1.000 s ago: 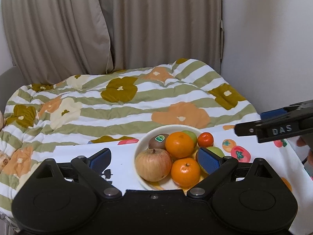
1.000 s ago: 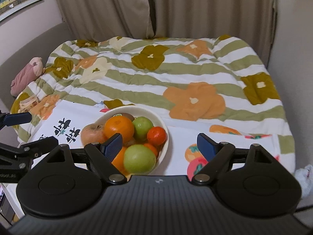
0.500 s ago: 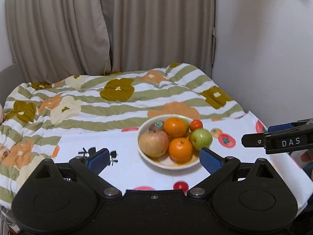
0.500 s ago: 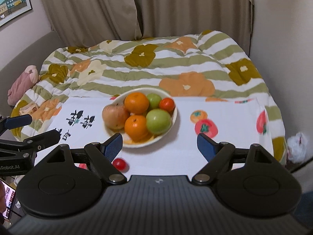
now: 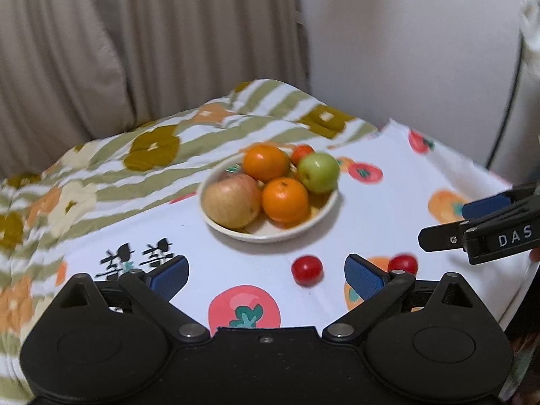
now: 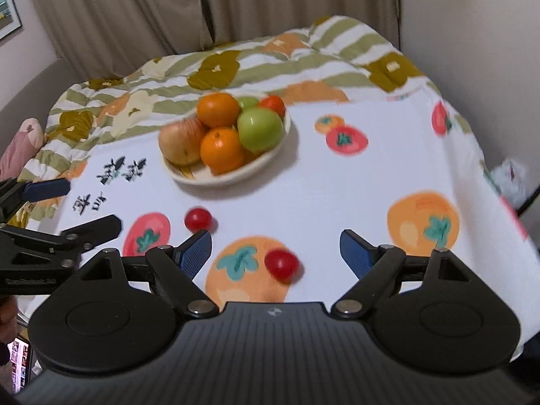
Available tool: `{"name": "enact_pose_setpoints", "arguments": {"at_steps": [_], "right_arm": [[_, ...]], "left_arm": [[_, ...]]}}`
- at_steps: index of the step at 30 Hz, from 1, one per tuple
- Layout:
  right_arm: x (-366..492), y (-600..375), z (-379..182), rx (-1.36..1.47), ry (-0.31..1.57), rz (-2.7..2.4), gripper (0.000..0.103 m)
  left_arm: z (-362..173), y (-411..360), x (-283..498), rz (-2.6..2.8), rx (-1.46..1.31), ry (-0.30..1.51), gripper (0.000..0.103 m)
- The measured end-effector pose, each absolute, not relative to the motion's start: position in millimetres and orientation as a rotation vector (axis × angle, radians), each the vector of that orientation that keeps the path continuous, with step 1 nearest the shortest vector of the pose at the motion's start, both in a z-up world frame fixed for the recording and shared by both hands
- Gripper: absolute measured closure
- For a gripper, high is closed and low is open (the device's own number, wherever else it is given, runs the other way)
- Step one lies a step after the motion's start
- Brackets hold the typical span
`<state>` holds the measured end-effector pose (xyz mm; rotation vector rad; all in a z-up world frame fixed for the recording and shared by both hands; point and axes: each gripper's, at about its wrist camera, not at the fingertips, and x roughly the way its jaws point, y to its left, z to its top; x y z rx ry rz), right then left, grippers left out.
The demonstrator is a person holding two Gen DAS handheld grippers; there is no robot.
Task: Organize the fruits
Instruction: 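Grasp a cherry tomato with the left tool while the right tool grasps another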
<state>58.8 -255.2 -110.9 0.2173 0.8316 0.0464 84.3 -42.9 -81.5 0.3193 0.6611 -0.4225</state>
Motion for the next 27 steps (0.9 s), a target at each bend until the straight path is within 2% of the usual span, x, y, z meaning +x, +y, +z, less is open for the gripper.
{"name": "enact_pose_setpoints", "arguments": {"at_steps": [6,9,13,14,15,19,21,23,25,27], "right_arm": [[56,-245,-144,0.167,0.838,0.023,0.008],[59,-242,-156,0.168,0.846,0.025,0.012],[65,-240,-166,0.174,0.858,0.019,0.013],[66,-239,-168,0.173,0.86,0.017,0.017],[67,-238,-169,0.173,0.862,0.017,0.023],[73,-238,-174,0.176,0.877,0.018,0.023],[75,-237,-176,0.182,0.877,0.015,0.023],[77,-238,-178,0.187,0.88,0.008,0.025],[79,-238,-180,0.195,0.888,0.0,0.028],[80,-238,-181,0.201,0.894,-0.005,0.029]], "left_arm": [[-118,-50,102,-0.525,0.318,0.701,0.002],[-131,-57,117,-0.547,0.322,0.73,0.008],[-145,-65,134,-0.575,0.329,0.786,0.026],[-148,-66,136,-0.578,0.331,0.796,0.029],[-151,-68,138,-0.579,0.334,0.804,0.031],[-156,-74,145,-0.596,0.338,0.817,0.038],[-158,-76,148,-0.603,0.339,0.827,0.046],[-160,-77,150,-0.608,0.337,0.843,0.059],[-160,-77,150,-0.613,0.334,0.839,0.066],[-160,-75,151,-0.618,0.329,0.843,0.066]]}}
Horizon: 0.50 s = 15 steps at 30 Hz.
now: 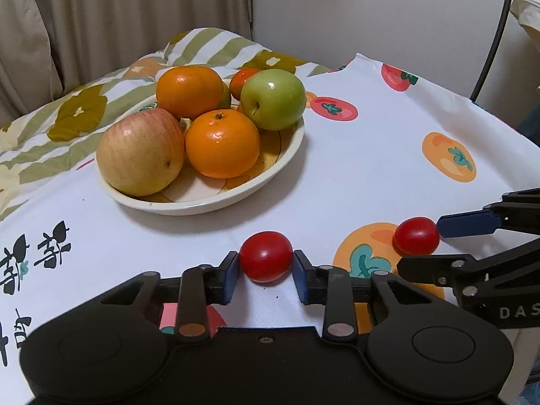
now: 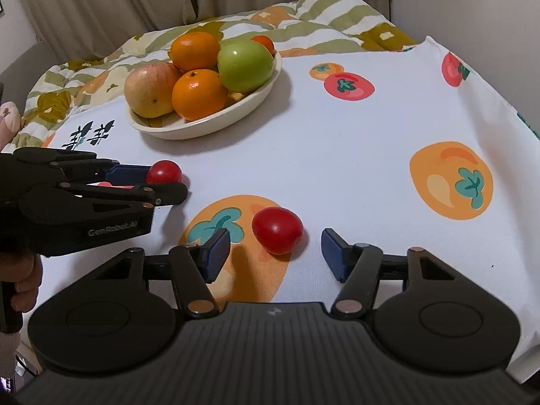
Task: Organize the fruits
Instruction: 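Grasp a cherry tomato with the left tool while the right tool grasps another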
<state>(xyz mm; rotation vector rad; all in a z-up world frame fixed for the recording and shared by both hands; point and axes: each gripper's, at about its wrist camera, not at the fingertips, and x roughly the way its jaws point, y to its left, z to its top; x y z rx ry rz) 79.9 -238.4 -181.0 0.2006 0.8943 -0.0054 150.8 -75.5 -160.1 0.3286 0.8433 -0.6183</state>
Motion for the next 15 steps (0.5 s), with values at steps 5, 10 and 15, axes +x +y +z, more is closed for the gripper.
{"name": "enact_pose_setpoints", "arguments": {"at_steps": [5,10,15], "right_arm": [[83,-239,-182,0.194,0.898,-0.011,0.033],[87,-238,-183,0.185,0.901,-0.012,0.034],[90,-235,-183,0.144,0.904,-0.003,0.043]], "left_arm": [[-157,-72,148,-0.603,0.339,0.842,0.066],[-154,-67,144,-0.569,0.311,0.844,0.066],[-152,-62,139,-0.541,0.281,0.853,0.066]]}}
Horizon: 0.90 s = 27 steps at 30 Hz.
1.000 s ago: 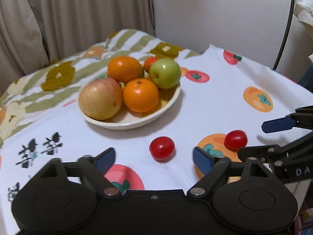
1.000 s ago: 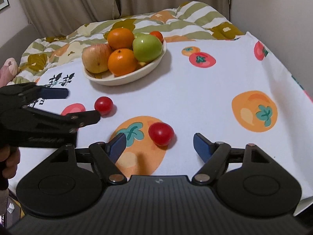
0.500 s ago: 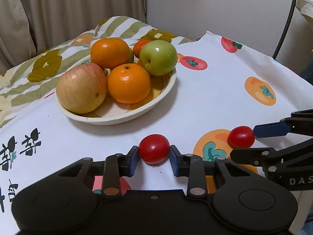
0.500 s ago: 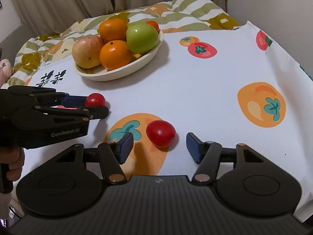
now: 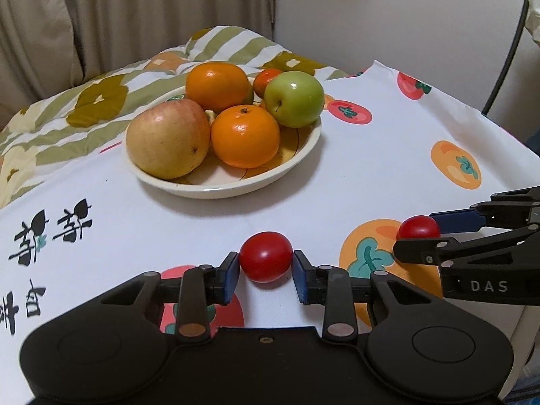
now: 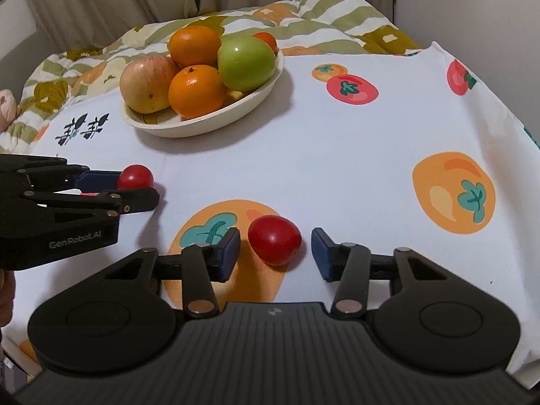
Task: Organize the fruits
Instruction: 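Grasp a cherry tomato with the left tool while the right tool grasps another, then carry both cherry tomatoes into the duck bowl and open both tools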
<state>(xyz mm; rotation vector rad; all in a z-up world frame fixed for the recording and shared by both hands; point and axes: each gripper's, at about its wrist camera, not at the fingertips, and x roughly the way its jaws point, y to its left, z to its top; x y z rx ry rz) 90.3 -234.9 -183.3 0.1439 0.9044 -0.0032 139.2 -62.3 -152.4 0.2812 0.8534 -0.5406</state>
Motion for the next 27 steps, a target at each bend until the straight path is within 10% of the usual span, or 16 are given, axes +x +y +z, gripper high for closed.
{"name": "enact_pose_setpoints", "arguments": {"at_steps": [27], "right_arm": [[113,-238,-114,0.043,0.833,0.143,0.055]], "left_arm": [[-80,-50,133,-0.334,0.144,0.785,0.066]]}}
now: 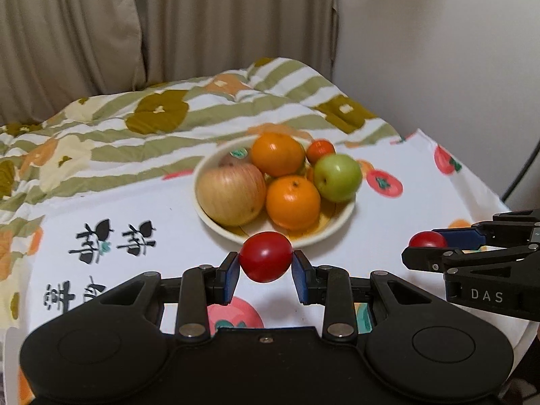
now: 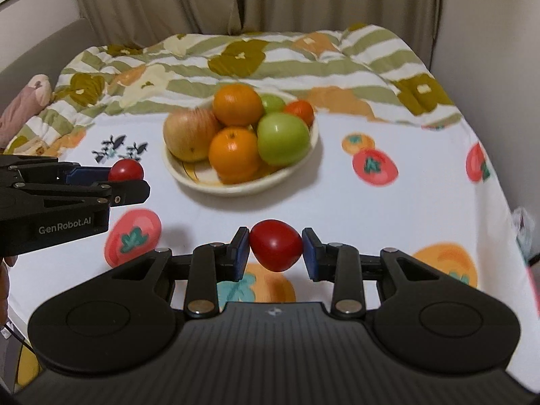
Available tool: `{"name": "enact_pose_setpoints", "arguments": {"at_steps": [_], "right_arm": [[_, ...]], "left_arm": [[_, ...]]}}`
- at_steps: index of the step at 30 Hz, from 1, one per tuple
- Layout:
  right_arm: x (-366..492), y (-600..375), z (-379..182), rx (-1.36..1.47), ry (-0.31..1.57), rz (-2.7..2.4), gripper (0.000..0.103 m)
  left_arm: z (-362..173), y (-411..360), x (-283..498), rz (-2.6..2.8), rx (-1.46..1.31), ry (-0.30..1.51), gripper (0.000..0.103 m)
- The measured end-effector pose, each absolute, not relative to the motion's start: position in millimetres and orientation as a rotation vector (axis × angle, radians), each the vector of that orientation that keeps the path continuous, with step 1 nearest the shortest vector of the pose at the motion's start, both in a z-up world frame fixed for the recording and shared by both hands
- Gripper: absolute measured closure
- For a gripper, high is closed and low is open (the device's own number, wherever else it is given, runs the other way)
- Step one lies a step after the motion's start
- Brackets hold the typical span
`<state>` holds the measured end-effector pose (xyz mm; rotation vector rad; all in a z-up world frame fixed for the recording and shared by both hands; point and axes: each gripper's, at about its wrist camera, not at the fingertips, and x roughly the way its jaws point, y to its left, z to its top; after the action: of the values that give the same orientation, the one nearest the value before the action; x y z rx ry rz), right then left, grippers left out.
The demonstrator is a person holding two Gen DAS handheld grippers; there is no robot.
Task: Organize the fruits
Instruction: 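Carry both cherry tomatoes into the duck bowl and open both tools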
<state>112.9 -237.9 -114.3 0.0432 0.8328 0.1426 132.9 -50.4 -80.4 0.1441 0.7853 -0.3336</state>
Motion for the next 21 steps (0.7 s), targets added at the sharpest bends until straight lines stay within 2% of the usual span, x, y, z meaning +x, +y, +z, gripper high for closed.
{"name": "enact_pose_setpoints", "arguments": {"at_steps": [13,21], "right_arm": [[165,-251,-59,0.034,0.777,0.241,0.055],[211,-259,-54,0.005,0.78,0.288,0.055]], "left_arm": [[-32,-55,162,-0.214,0.106,0.72,0.066],[-29,-63,201,-0.153,0.095,0.72,0.066]]}}
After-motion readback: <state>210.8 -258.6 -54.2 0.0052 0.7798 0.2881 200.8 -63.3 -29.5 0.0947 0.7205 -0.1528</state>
